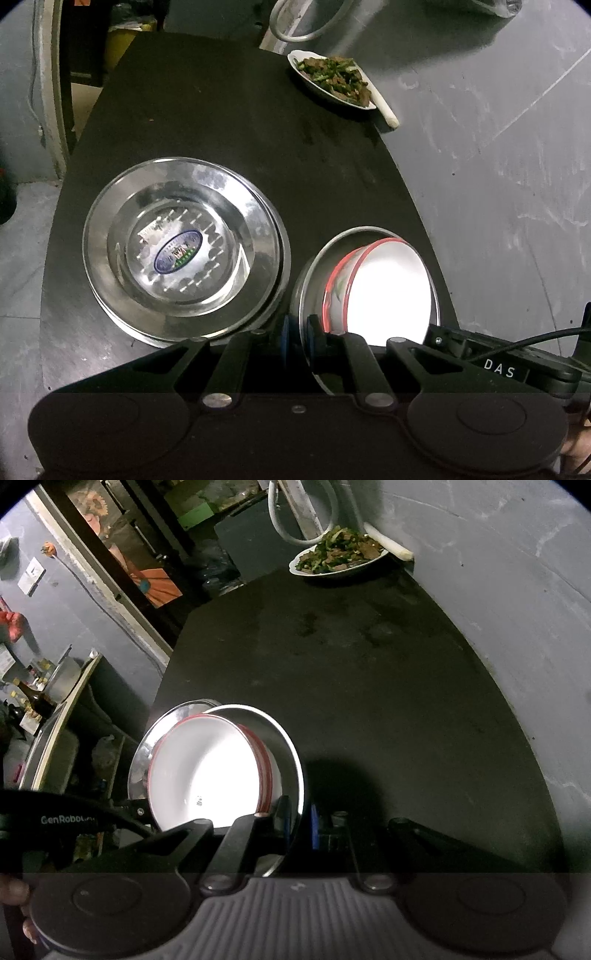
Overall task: Organize plates and bowls
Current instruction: 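Lift the steel bowl with both grippers and carry it over the plate stack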
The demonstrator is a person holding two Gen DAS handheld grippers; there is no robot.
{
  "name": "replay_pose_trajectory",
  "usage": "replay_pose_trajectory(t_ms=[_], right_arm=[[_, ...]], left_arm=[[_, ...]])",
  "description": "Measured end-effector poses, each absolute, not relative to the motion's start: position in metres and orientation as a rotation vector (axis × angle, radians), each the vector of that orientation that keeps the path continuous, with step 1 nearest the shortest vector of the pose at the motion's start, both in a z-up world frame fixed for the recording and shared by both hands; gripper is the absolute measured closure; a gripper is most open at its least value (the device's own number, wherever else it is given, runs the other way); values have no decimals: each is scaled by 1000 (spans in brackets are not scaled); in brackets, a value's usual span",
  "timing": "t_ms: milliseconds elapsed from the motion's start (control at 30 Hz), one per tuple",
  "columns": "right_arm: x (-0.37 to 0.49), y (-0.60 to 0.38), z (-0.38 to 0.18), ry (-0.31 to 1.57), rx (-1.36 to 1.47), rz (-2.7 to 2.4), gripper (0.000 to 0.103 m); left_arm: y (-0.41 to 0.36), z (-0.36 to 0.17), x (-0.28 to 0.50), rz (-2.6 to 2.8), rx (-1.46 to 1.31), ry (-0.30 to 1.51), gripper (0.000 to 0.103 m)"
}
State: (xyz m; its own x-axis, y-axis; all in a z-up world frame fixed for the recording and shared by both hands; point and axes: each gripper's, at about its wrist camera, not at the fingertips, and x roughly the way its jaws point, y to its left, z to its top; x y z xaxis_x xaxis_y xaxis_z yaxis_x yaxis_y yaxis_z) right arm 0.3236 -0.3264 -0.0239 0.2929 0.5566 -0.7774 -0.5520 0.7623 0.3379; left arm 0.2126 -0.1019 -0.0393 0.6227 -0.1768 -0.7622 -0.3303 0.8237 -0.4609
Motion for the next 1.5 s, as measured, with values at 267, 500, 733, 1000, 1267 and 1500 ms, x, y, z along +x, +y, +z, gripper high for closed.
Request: replay_pose_trajectory(t_ms=[267, 500, 733, 1000, 1267, 1500], right_arm=[[327, -314, -18, 1020, -3, 766, 92], [330, -301, -15, 1015, -15, 793, 92], [333, -279, -14, 1008, -41, 839, 92], [331, -249, -14, 1007, -84, 895, 91], [330, -221, -17, 1017, -128, 942, 91], [329, -199, -24, 1036, -164, 968, 91]], left_arm=[[-91, -33, 213, 121, -640, 879, 94], [-80, -29, 209, 148, -654, 859, 94], [-64, -28, 202, 196, -677, 839, 94], [-44, -27, 192, 264, -712, 816, 94], [-25, -32, 181, 323, -751, 805, 95], [-10, -40, 175, 377, -778, 819, 96]])
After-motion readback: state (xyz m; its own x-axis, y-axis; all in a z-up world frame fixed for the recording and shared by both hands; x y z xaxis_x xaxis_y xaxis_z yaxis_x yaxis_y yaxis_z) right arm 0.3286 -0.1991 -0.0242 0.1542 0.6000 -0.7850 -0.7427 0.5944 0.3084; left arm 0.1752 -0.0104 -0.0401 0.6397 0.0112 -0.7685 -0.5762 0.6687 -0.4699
